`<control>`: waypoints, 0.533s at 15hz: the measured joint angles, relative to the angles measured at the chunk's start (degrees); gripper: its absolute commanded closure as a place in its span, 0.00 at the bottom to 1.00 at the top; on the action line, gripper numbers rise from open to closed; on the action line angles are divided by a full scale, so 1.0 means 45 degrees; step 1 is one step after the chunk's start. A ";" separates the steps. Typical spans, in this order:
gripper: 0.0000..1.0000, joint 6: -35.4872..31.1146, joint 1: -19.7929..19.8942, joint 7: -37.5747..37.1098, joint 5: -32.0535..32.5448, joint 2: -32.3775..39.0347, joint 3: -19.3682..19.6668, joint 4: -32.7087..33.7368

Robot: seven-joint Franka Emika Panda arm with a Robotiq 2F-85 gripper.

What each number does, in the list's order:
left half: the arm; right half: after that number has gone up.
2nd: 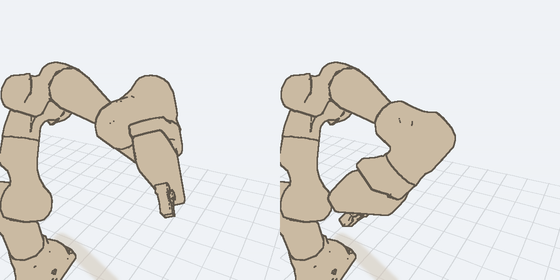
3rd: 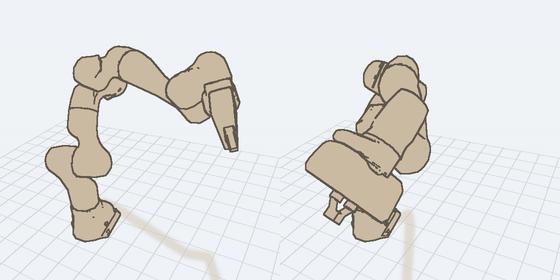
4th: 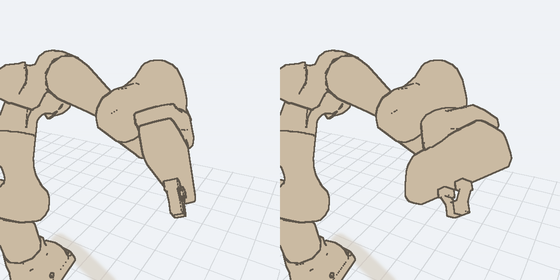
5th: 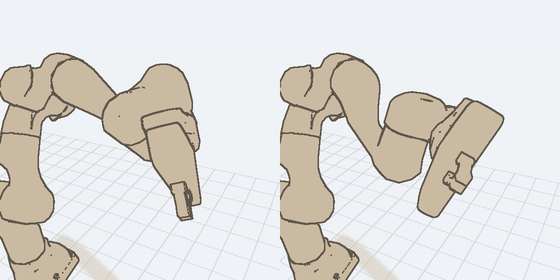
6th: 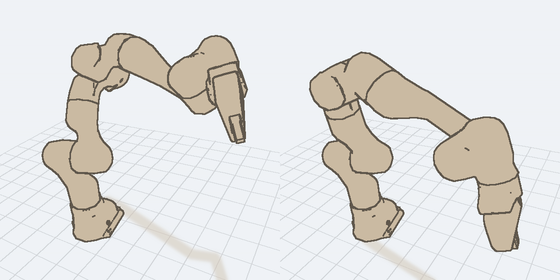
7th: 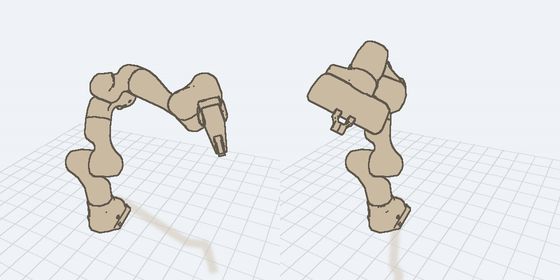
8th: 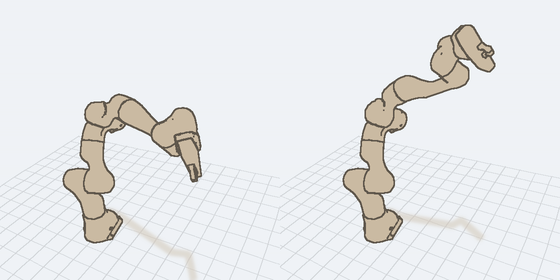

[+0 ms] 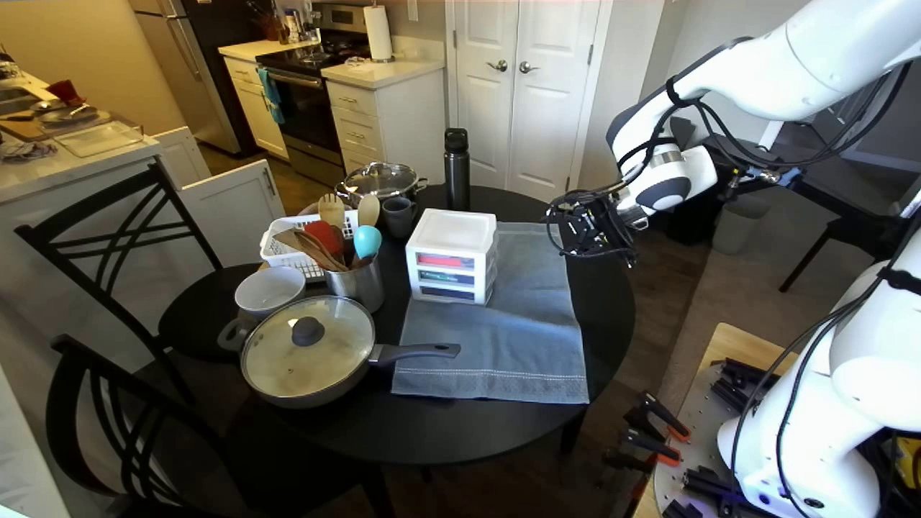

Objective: Pull out a drawer from the miniature cabinet

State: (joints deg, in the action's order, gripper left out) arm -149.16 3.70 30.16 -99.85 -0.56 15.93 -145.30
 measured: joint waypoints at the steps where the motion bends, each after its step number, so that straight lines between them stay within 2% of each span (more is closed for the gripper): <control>1: 0.00 0.0450 0.0002 0.0589 -0.0072 0.0145 0.0082 0.0071; 4: 0.00 0.1585 0.0356 0.2644 -0.0509 0.0417 -0.0124 0.0111; 8: 0.00 0.1608 0.0495 0.5866 -0.2369 0.0377 -0.0426 -0.0234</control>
State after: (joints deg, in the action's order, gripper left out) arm -141.92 5.92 56.56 -110.51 1.14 14.01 -146.35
